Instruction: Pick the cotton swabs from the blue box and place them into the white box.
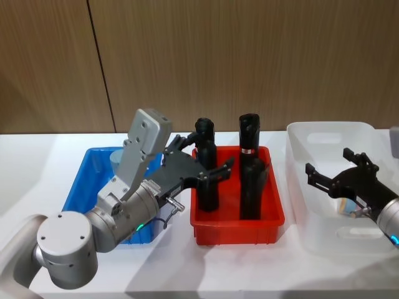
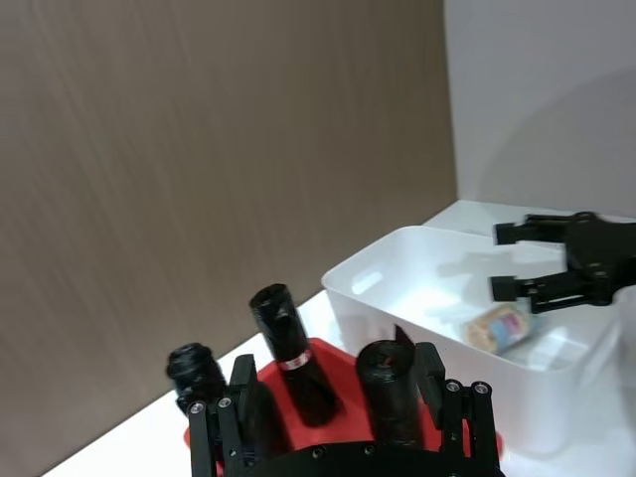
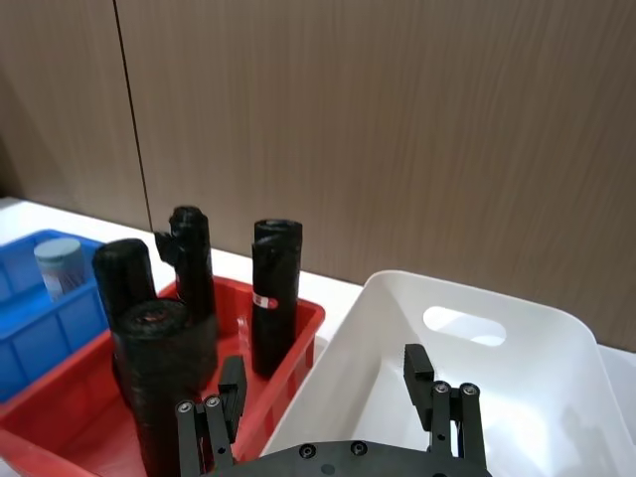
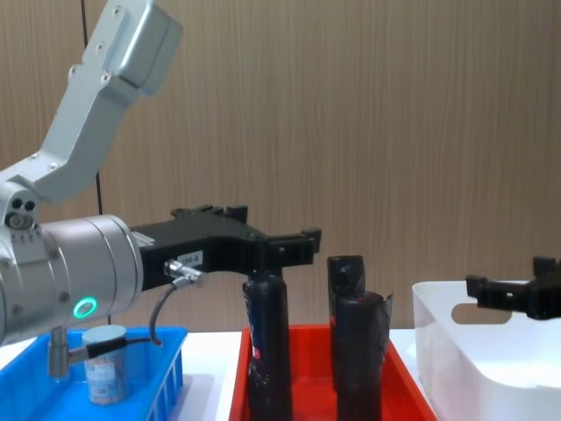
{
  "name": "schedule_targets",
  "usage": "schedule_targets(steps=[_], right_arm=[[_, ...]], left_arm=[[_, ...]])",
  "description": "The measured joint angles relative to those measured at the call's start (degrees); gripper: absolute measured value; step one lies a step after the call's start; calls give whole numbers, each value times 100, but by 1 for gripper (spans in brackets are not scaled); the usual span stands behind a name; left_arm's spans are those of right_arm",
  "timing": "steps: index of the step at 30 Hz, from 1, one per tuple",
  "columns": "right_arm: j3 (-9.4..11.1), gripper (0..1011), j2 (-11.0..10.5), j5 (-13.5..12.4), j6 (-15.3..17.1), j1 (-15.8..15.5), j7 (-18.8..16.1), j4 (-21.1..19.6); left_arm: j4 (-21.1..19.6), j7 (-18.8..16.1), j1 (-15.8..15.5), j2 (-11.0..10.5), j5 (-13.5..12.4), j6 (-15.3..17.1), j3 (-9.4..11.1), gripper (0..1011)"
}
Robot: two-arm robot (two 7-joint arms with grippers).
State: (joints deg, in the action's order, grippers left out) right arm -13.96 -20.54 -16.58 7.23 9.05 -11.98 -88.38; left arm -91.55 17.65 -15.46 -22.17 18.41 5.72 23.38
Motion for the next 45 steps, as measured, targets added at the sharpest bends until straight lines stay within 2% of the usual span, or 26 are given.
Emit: schedule_targets(steps=[15,23,45], right_arm=[[90,1002,102,12,-444,-821,678,-1071],[106,1002,123,13,-526,-983,813,-1277],[102,1002,120,12,-529,-989,814,-1285]], left_arm=[[-114,-1148,129,22,-467,-333,182,1003],[-159,-1612,183,30,-660,-467,256,1003],[-166,-1703,190,28,-695,-495,267,1003]])
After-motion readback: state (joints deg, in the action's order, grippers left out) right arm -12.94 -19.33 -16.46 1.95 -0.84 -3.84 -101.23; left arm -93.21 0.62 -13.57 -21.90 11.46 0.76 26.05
